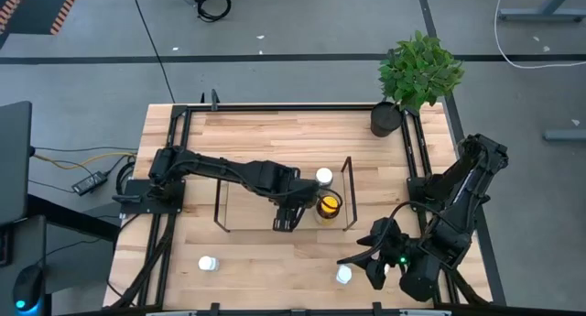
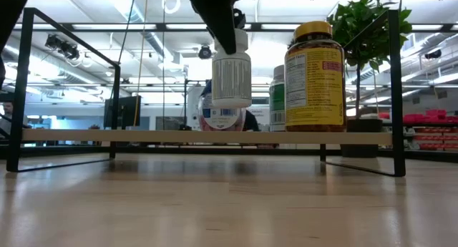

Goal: Pick and place medicine bottles onto shelf by color
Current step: Put the white and green medicine bottle on the shelf, then put the white and blue medicine bottle on the shelf

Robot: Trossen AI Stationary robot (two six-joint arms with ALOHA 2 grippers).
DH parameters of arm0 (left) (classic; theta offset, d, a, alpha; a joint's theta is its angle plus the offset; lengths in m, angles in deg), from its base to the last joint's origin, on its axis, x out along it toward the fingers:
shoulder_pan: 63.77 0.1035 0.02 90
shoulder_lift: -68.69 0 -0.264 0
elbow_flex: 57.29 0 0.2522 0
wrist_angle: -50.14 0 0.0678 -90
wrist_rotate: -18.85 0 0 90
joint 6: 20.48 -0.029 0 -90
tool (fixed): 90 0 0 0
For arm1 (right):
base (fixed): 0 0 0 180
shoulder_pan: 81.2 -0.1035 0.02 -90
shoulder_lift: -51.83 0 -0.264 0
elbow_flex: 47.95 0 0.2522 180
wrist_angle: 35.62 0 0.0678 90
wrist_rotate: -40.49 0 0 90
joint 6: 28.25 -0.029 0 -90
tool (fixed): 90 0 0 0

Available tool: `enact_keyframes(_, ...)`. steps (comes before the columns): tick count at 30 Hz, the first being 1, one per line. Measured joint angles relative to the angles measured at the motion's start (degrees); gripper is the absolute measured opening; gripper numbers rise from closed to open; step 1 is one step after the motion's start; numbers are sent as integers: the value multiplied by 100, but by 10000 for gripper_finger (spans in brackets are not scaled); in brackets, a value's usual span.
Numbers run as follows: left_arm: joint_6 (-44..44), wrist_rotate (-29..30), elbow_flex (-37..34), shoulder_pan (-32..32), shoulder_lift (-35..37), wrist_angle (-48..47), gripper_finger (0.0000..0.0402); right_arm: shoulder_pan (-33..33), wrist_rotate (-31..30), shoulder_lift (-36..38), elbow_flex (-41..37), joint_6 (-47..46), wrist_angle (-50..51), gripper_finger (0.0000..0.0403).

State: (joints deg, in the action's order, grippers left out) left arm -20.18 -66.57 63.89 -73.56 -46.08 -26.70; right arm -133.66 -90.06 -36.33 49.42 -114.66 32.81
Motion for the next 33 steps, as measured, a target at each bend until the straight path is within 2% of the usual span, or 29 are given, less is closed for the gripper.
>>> enact_keyframes(8,42,-20,1,-75,-349,6,220,32,-2,4,0,85,6,293)
enact_keyframes(22,220,-101,-2,-106,-353,-50,246,32,11,4,0,81,2,293)
enact_keyframes(33,275,-103,-2,-91,-337,-194,319,32,11,4,0,61,3,293)
